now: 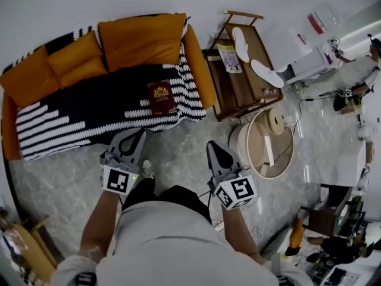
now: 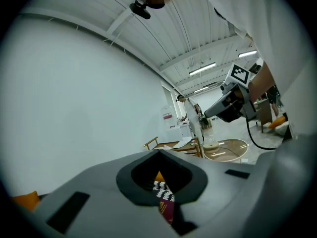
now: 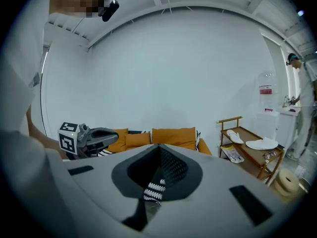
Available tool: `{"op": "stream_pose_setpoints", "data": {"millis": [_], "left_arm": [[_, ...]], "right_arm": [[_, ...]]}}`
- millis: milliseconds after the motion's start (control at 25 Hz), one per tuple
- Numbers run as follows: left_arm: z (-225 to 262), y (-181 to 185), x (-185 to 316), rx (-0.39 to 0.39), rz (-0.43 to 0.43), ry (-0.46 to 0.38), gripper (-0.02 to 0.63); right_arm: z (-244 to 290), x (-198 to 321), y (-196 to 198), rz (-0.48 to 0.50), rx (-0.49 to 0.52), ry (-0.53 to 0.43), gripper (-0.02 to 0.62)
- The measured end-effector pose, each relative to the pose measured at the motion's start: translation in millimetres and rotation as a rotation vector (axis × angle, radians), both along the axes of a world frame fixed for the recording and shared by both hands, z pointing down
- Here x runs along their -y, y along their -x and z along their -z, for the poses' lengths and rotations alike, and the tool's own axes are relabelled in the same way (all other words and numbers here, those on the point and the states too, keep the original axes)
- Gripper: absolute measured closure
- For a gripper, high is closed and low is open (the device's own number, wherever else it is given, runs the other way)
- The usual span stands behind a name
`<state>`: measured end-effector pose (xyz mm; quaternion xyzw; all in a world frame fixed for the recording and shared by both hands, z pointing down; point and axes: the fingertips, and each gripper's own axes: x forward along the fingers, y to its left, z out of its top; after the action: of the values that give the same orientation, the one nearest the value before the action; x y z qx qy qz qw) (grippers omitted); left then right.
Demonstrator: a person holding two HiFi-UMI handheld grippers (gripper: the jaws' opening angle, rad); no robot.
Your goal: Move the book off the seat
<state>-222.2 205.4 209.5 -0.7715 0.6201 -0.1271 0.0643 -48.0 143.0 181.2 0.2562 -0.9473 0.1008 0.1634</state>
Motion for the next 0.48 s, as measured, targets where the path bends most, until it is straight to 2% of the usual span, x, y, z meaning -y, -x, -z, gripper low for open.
{"op": "stream_pose_setpoints", "data": {"millis": [280,480], "left_arm": [[-7,14,27,-0.018,-0.034,0.013,0.591],[-6,17,46,-0.015,-0.019,0.013,0.591]], "right_arm": [[-4,16,7,-0.038,-0.028,0.024,0.574],[-7,40,18,-0.013,-0.015,0.024,0.572]]}}
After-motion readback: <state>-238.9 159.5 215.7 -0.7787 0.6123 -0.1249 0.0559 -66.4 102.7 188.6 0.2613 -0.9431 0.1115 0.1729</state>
